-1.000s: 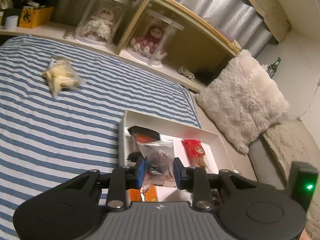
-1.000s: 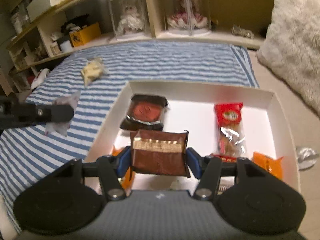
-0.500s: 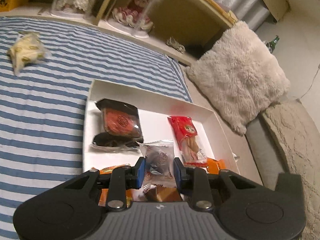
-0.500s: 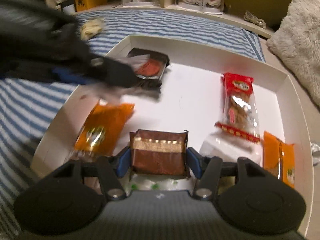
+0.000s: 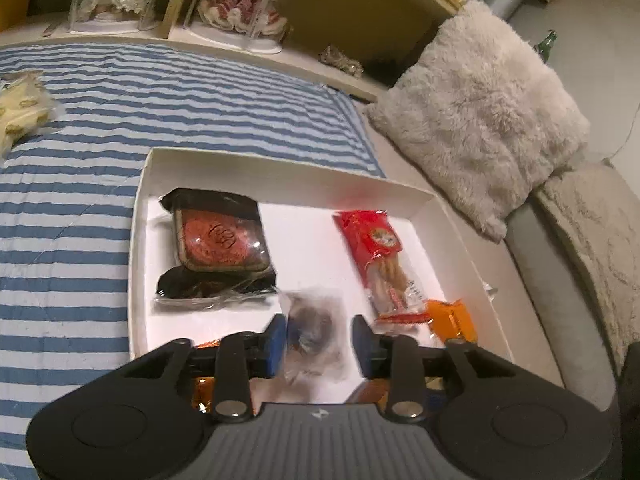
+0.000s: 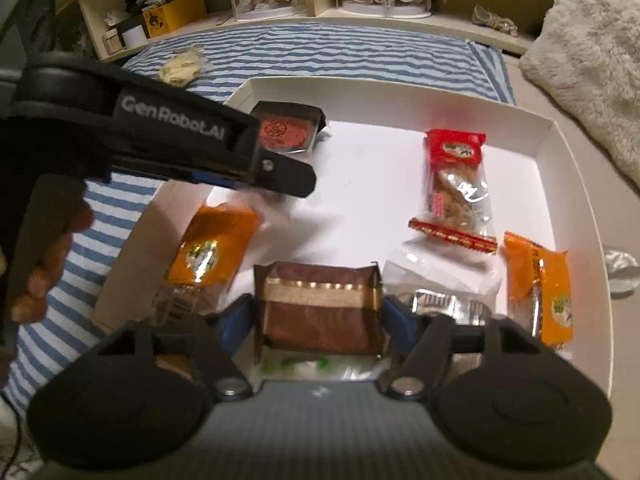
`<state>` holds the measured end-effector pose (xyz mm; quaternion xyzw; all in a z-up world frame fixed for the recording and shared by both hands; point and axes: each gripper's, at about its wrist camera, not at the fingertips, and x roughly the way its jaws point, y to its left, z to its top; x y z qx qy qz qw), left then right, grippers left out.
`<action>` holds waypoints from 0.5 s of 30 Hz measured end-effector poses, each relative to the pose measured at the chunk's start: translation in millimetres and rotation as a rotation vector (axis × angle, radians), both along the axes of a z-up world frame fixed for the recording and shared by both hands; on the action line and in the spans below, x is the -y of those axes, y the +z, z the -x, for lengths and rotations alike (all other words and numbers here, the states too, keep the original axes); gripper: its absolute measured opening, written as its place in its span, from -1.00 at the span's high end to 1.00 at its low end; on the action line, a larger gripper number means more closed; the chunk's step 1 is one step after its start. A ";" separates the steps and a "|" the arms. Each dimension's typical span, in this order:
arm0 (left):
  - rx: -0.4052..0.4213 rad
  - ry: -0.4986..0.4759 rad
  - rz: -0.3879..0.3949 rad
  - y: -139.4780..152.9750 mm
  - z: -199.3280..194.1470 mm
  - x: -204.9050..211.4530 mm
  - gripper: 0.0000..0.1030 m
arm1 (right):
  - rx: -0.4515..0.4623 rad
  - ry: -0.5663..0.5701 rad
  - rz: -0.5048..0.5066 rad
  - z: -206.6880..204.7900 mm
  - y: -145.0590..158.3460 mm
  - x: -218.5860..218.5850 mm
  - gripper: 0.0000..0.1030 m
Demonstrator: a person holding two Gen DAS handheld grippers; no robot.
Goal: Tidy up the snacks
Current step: 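Open both tools to release the snacks and withdraw from the box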
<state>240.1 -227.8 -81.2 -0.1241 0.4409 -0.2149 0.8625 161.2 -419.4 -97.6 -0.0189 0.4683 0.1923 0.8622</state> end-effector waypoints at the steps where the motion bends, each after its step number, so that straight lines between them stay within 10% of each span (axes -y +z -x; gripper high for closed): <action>1: 0.001 0.003 -0.009 0.1 0.5 -1.0 -0.01 | 0.000 -0.003 -0.010 -0.6 1.7 2.1 -0.58; 15: 0.013 -0.018 -0.068 11.3 16.6 -12.3 -0.18 | 0.022 -0.022 -0.040 4.8 25.9 16.2 -0.74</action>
